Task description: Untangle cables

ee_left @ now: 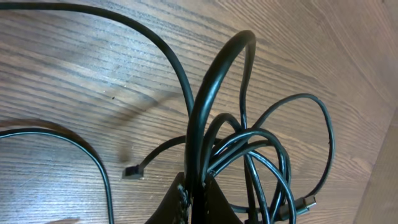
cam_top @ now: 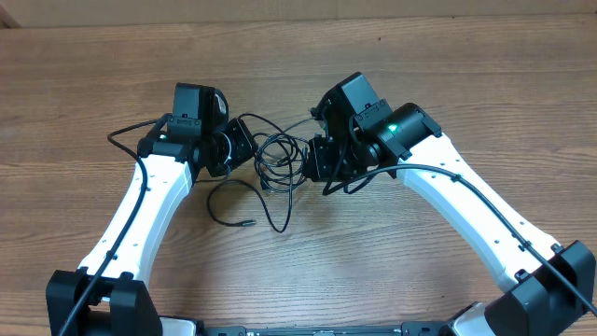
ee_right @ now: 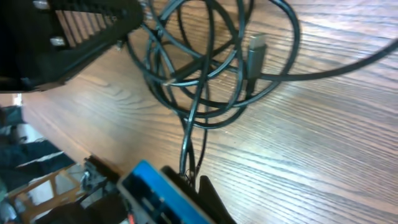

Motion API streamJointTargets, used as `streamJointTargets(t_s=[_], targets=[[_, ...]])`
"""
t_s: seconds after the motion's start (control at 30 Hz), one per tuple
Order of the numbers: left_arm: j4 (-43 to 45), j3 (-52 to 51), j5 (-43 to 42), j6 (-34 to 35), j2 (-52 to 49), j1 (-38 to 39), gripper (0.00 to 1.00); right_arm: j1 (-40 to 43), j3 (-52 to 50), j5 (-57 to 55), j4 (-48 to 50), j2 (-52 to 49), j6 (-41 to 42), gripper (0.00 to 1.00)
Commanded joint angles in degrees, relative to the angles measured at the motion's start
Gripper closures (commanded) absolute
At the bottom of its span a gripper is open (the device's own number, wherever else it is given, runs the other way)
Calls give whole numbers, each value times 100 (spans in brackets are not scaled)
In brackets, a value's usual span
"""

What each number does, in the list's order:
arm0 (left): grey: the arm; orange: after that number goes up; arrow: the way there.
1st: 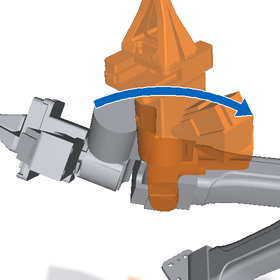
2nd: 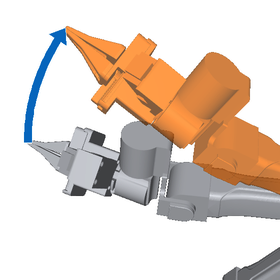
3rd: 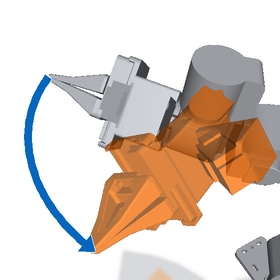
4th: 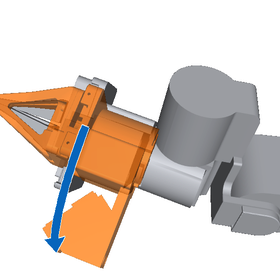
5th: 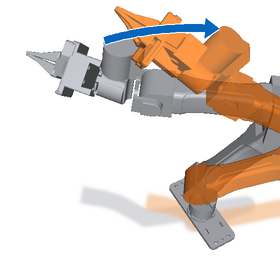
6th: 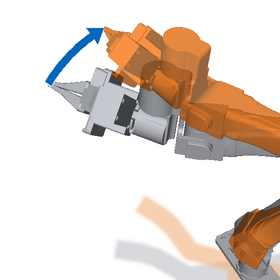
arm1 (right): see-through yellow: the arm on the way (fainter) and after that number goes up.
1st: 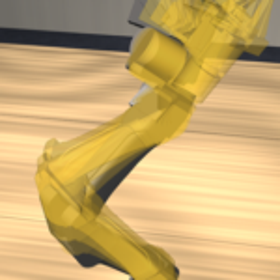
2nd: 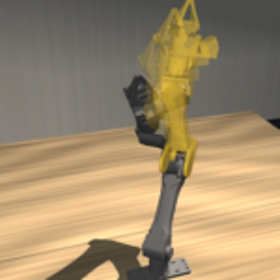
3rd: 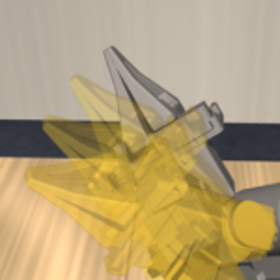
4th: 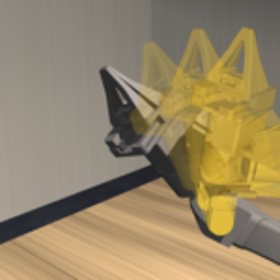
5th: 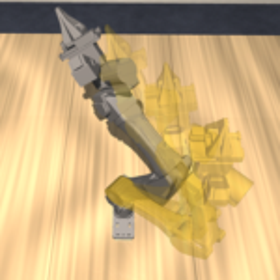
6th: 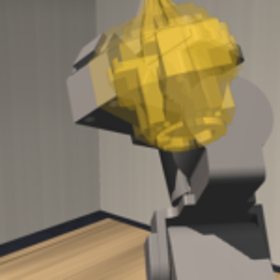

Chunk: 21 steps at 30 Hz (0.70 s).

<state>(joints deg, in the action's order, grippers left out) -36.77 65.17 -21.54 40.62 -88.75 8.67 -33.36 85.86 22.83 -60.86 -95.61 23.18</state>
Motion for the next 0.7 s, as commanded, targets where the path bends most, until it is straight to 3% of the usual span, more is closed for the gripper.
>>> streamJointTargets(t_s=[0.0,0.23,0.5,0.67], targets=[[68,-26,96,149,-13,24,96,33,-262,-271,52,125,240,96],[254,-26,7,188,-13,24,96,33,-1152,-264,785,125,857,96],[745,-26,-1064,326,-13,-304,96,26,-2157,-262,2020,120,1611,96],[807,-26,-1416,238,-13,-525,96,22,-2472,-264,2494,120,1602,61]])
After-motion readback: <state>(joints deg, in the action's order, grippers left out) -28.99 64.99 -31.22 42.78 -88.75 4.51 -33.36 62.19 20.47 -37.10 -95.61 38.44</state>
